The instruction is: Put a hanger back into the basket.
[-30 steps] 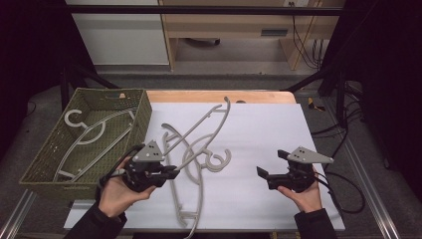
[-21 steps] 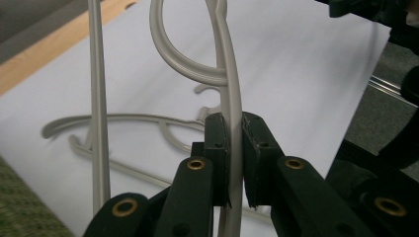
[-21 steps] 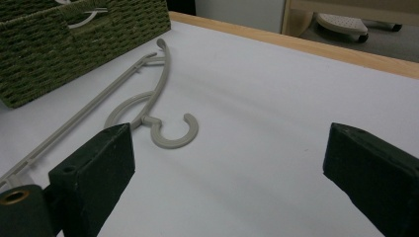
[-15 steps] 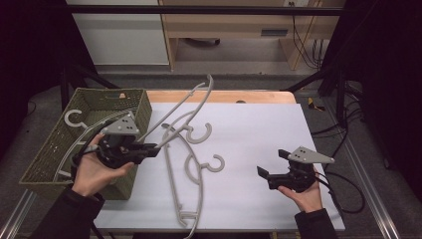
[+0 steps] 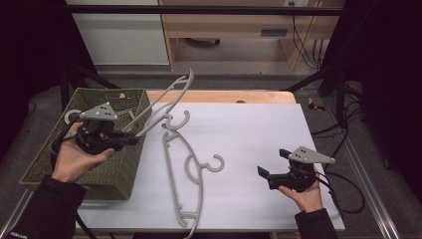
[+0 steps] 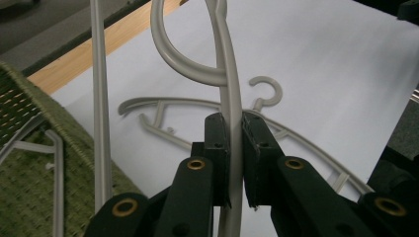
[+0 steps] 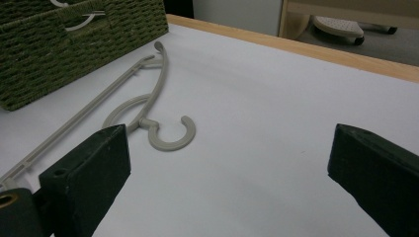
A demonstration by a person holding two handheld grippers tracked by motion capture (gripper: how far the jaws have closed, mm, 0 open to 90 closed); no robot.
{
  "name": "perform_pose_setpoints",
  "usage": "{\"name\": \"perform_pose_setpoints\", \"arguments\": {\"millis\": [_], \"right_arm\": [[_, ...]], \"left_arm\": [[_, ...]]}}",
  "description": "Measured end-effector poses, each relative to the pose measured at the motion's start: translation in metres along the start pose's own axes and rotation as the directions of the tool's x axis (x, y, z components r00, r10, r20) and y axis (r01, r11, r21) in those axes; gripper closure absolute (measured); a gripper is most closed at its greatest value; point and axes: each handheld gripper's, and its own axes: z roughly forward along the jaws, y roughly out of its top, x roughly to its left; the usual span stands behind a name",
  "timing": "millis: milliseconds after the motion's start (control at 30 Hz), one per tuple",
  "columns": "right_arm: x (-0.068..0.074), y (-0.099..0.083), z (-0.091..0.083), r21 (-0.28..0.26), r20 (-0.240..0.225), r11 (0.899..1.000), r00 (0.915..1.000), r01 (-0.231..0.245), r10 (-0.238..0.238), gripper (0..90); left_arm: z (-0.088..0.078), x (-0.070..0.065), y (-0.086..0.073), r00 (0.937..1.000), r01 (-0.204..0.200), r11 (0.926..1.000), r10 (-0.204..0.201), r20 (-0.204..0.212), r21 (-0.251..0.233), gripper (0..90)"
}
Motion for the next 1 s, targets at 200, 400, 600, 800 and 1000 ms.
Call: {"name": "perform_pose_setpoints", "arguments": {"millis": [200, 400, 600, 800, 1000], "right_arm": [[0.0, 0.0, 0.001, 0.004, 0.003, 1.0, 1.0, -0.001, 0.001, 3.1], [0.001, -0.001, 0.002, 0.011, 0.004, 1.0, 1.0, 0.002, -0.002, 3.2], [0.001, -0.001, 0.003, 0.014, 0.005, 1.0, 1.0, 0.001, -0.001, 3.2], [0.001, -0.001, 0.004, 0.016, 0.006, 1.0, 1.0, -0.004, 0.004, 3.2], [0.0, -0.002, 0.004, 0.018, 0.007, 1.0, 1.0, 0.001, -0.001, 3.2]], "left_arm": [[-0.009, 0.021, -0.012, 0.9997, 0.009, 0.9997, -0.009, -0.021, 0.021, 82.1], [-0.02, 0.044, -0.029, 0.9991, 0.021, 0.9992, -0.02, -0.038, 0.034, 82.1], [-0.028, 0.06, -0.044, 0.9986, 0.03, 0.9989, -0.029, -0.044, 0.036, 82.1], [-0.035, 0.076, -0.058, 0.9964, 0.065, 0.9975, -0.064, -0.056, 0.026, 82.1], [-0.039, 0.088, -0.072, 0.9944, 0.088, 0.996, -0.087, -0.059, 0.013, 82.1]]}}
